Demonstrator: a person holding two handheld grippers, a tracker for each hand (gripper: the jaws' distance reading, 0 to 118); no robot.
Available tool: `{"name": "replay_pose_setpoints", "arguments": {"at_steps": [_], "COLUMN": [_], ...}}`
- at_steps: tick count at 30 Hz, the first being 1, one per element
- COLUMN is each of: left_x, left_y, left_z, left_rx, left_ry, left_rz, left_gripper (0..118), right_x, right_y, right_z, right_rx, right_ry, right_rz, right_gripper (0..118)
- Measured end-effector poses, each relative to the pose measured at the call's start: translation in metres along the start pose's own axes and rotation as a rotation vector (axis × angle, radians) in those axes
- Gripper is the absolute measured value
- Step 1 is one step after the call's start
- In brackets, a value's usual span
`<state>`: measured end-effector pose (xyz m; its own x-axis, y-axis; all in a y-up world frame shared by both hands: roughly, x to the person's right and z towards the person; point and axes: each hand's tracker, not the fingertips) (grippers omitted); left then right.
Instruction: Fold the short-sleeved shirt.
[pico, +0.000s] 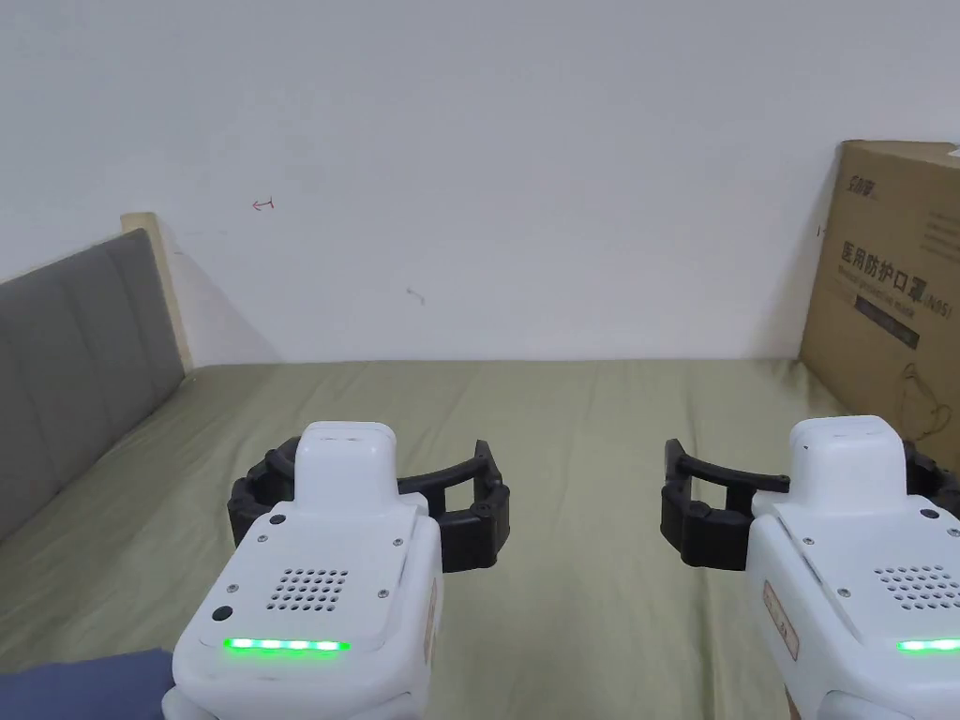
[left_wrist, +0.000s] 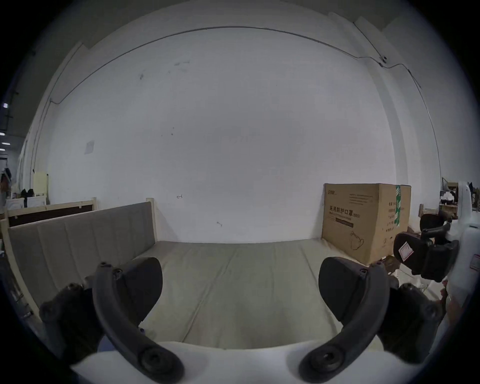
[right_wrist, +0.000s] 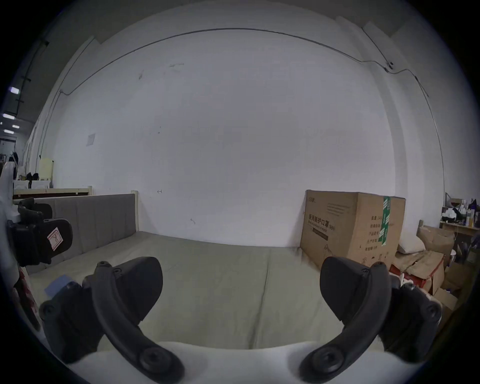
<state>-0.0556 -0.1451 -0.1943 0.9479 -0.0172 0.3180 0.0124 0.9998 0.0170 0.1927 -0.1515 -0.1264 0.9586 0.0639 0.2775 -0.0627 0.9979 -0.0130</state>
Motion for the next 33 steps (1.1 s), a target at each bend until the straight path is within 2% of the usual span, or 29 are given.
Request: {"name": "replay_pose_setpoints", "arguments": {"at_steps": [7, 11, 15, 20, 33], "left_x": [0.002, -0.003, -0.001, -0.005, 0.002], "left_y": [0.002, 0.002, 0.000, -0.002, -0.004], "left_z": [-0.003, -0.007, -0.012, -0.012, -0.009], "left_rx": [0.007, -0.036, -0.065, -0.078, -0.100], "left_ry": [0.023, -0.021, 0.009, -0.043, -0.049], "left_rz": [-0.023, 0.034, 0.023, 0.064, 0.108], "left_gripper": [118, 118, 118, 118, 118], "right_x": [0.000, 0.001, 0.001, 0.002, 0.005], "right_y": [-0.001, -0.001, -0.002, -0.004, -0.011], "right_z": [-0.003, -0.004, -0.005, -0.007, -0.008], "right_rx": [-0.027, -0.033, -0.043, -0.057, -0.088], "right_ry": [0.003, 0.007, 0.007, 0.005, 0.007], "right_rz": [-0.011, -0.011, -0.012, -0.025, -0.042], "right_gripper": [118, 118, 118, 118, 118]}}
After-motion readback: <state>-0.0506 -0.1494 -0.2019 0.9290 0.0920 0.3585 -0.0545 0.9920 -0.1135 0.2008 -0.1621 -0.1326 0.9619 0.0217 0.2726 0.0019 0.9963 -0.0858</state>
